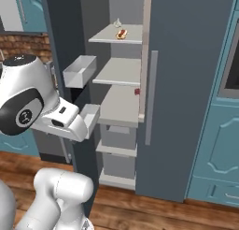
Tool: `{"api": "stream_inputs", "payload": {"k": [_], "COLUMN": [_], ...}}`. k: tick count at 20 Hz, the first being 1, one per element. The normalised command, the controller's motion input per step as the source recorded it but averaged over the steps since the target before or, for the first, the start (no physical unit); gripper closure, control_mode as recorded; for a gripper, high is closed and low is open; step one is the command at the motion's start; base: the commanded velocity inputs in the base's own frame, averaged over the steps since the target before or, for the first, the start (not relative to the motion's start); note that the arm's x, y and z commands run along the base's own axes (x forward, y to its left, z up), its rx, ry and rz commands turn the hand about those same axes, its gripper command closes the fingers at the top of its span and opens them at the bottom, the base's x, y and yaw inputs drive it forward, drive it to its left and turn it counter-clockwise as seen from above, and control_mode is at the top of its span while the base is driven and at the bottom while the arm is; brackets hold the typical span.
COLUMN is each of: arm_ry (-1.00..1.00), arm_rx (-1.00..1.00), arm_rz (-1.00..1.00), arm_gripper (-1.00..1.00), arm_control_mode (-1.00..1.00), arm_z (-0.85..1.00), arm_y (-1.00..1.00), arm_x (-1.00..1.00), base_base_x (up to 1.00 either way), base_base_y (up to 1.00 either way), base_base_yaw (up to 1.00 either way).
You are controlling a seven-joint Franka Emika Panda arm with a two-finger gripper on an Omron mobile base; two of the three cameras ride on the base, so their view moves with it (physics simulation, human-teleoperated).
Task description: Store the hot dog in the freezer for long-term storage. Close the freezer door after placing the cooked food.
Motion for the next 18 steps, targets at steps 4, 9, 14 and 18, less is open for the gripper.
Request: {"api": "stream_inputs", "payload": {"k": [4,9,14,18], "arm_ry": [0.0,0.0,0.0,0.0], "arm_rx": [0.0,0.0,0.0,0.0], "arm_rz": [0.0,0.0,0.0,0.0], "arm_gripper": [-1.0,-1.0,-1.0,-1.0], "arm_control_mode": [1.0,1.0,1.0,-1.0], "arm_z": [0.0,0.0,0.0,0.0], "arm_y": [0.0,0.0,0.0,0.03], "arm_x": [0.0,0.0,0.0,0.01], "base_base_x": [0.34,0.32,0.15,0.0], "base_base_y": [0.18,0.15,0.12,0.09], "base_base_yaw": [0.05,0.03,0.01,0.0]}}
